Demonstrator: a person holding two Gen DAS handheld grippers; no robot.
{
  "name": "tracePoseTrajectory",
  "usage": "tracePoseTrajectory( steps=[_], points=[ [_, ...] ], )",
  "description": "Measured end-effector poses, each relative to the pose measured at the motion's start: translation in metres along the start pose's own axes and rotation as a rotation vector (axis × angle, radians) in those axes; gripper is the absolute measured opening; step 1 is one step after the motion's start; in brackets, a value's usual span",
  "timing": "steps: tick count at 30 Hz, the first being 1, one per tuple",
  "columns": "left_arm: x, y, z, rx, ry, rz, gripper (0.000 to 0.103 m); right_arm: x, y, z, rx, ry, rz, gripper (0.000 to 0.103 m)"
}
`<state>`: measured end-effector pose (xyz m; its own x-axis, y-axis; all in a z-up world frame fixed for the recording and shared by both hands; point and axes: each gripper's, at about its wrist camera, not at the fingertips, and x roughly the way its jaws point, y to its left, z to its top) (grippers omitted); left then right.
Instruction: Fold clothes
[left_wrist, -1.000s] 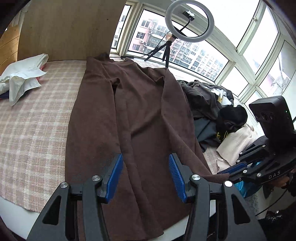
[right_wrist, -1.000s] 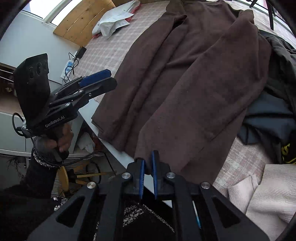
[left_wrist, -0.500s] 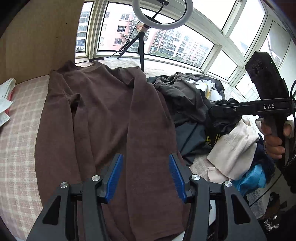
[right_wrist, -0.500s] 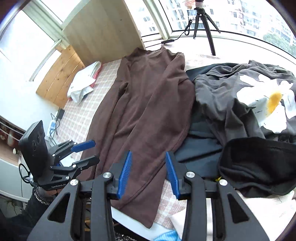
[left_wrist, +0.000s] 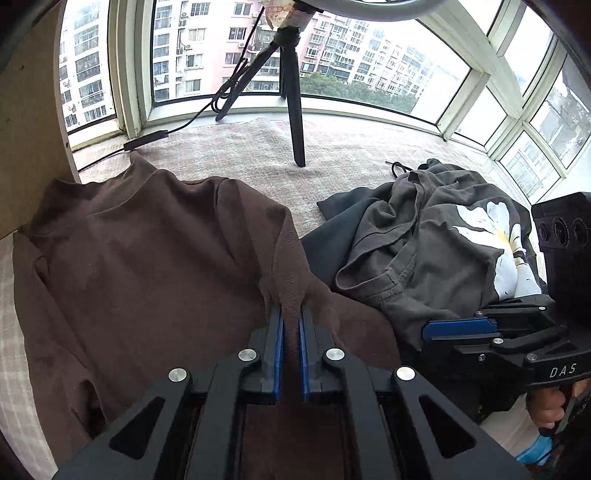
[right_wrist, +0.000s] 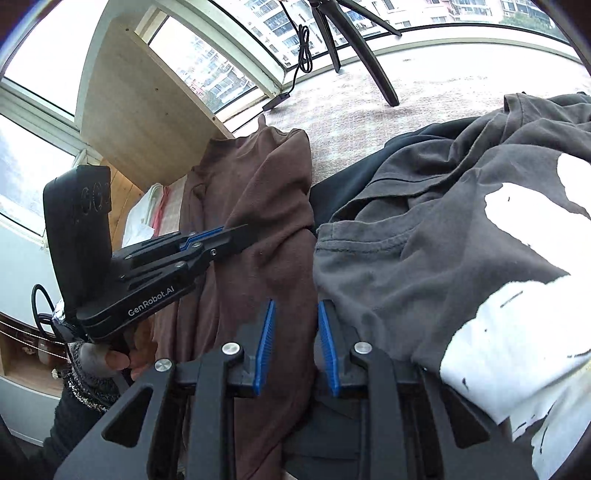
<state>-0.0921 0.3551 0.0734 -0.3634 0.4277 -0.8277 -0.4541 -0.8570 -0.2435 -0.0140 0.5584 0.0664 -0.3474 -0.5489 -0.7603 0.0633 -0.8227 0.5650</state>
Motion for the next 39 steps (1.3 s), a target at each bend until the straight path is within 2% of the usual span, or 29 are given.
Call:
tracePoseTrajectory(
  steps=[3, 7, 9, 12, 14, 17, 22, 26, 29, 31, 32, 33, 34, 37, 38, 39],
  points=[
    [-0.014, 0.031, -0.022, -0.089, -0.021, 0.041, 0.007, 0.001, 0.007, 0.004, -0.066, -0.003, -0.016, 0.025],
    [-0.042, 0.039, -0.047, -0.124, -0.027, 0.014, 0.012, 0.016, 0.026, 0.01, -0.211, 0.021, -0.055, 0.025],
    [-0.056, 0.042, -0.06, -0.142, -0.03, 0.001, 0.022, 0.028, 0.036, 0.01, -0.301, 0.05, -0.077, 0.025],
    [-0.077, 0.048, -0.079, -0.169, -0.035, -0.019, 0.025, 0.045, 0.043, 0.01, -0.38, 0.109, -0.09, 0.025],
    [-0.091, 0.052, -0.092, -0.186, -0.038, -0.032, 0.031, 0.05, 0.043, 0.011, -0.388, 0.128, -0.066, 0.027],
    [-0.115, 0.032, -0.138, -0.177, 0.0, -0.038, 0.046, 0.059, 0.047, 0.013, -0.431, 0.133, -0.089, 0.036],
    [-0.111, -0.005, -0.218, -0.218, 0.143, -0.045, 0.047, 0.081, 0.053, 0.017, -0.505, 0.149, -0.178, 0.036],
    [-0.097, -0.023, -0.248, -0.247, 0.173, -0.055, 0.047, 0.083, 0.05, 0.02, -0.473, 0.137, -0.158, 0.036],
    [-0.095, -0.029, -0.252, -0.246, 0.141, -0.033, 0.044, 0.086, 0.053, 0.02, -0.48, 0.133, -0.162, 0.036],
    [-0.096, -0.029, -0.253, -0.26, 0.118, -0.042, 0.031, 0.089, 0.054, 0.02, -0.475, 0.129, -0.163, 0.035],
    [-0.098, -0.029, -0.254, -0.27, 0.11, -0.048, 0.014, 0.09, 0.053, 0.02, -0.462, 0.127, -0.16, 0.032],
    [-0.099, -0.03, -0.255, -0.281, 0.103, -0.054, 0.0, 0.092, 0.053, 0.02, -0.449, 0.126, -0.158, 0.016],
    [-0.101, -0.029, -0.256, -0.299, 0.094, -0.067, 0.0, 0.091, 0.049, 0.022, -0.426, 0.123, -0.15, 0.009],
    [-0.12, -0.022, -0.265, -0.407, 0.053, -0.156, 0.0, 0.08, 0.029, 0.03, -0.324, 0.111, -0.114, 0.008],
    [-0.129, -0.019, -0.272, -0.447, 0.034, -0.167, 0.0, 0.076, 0.022, 0.033, -0.29, 0.107, -0.102, 0.008],
    [-0.136, -0.016, -0.279, -0.468, 0.022, -0.147, 0.0, 0.072, 0.015, 0.036, -0.256, 0.103, -0.09, 0.008]
  ],
)
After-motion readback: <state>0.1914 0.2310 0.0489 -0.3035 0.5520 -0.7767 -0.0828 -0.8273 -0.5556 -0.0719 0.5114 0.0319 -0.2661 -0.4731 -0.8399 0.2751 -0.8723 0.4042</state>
